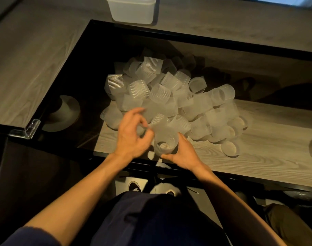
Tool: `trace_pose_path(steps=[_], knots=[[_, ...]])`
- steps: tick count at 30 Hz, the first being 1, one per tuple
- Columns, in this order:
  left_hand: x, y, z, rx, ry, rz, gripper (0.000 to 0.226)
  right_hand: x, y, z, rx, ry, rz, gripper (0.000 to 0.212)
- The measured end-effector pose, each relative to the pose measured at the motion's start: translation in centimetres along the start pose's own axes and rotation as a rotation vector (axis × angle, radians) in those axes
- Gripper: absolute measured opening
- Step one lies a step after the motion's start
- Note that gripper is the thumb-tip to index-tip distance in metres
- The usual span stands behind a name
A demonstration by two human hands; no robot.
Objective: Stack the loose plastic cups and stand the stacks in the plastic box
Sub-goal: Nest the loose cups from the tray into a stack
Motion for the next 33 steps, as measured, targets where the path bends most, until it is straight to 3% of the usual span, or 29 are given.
trace_pose_path(steps=[3,8,15,19,23,25,31,33], knots=[[1.1,2.9,0.9,-0.043,0.137,-0.166,0.016,-0.3,-0.1,-0.9,0.01,-0.053,0.011,0.072],[1.8,4.5,0.3,-0.163,0.161,-0.277,0.025,-0.5,0.0,-1.0,0.067,-0.061,0.005,0.061],[1.4,4.1,0.6,-0.341,0.179,-0.358,0.03,-0.2,0.2,-0.2,0.008,-0.016,0.012,0.076],[0.9,4.1,1.3,-0.359,0.148,-0.385,0.05,-0.4,0.2,-0.4,0.033,-0.019,-0.011,0.072],[0.9,4.9,0.9,-0.321,0.04,-0.488,0.092,-0.3,0.1,-0.6,0.012,-0.053,0.003,0.075],[1.3,5.4,0.7,-0.303,0.018,-0.541,0.1,-0.2,0.2,-0.5,0.008,-0.059,-0.002,0.074],[2.1,7.1,-0.5,-0.479,0.071,-0.674,0.068,-0.1,-0.1,-1.0,0.022,-0.071,0.011,0.076],[2.0,7.0,-0.7,-0.361,0.019,-0.697,0.057,-0.2,0.1,-0.7,0.026,-0.063,0.001,0.074]])
Point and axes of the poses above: each hand's wrist, its own x-axis away from the middle knuckle, its own y-axis out of the palm, z = x × y, the point moved 6 cm from there along -x, towards the middle knuckle, and after that the axes turned 15 degrees about -y, right-handed, at the moved point
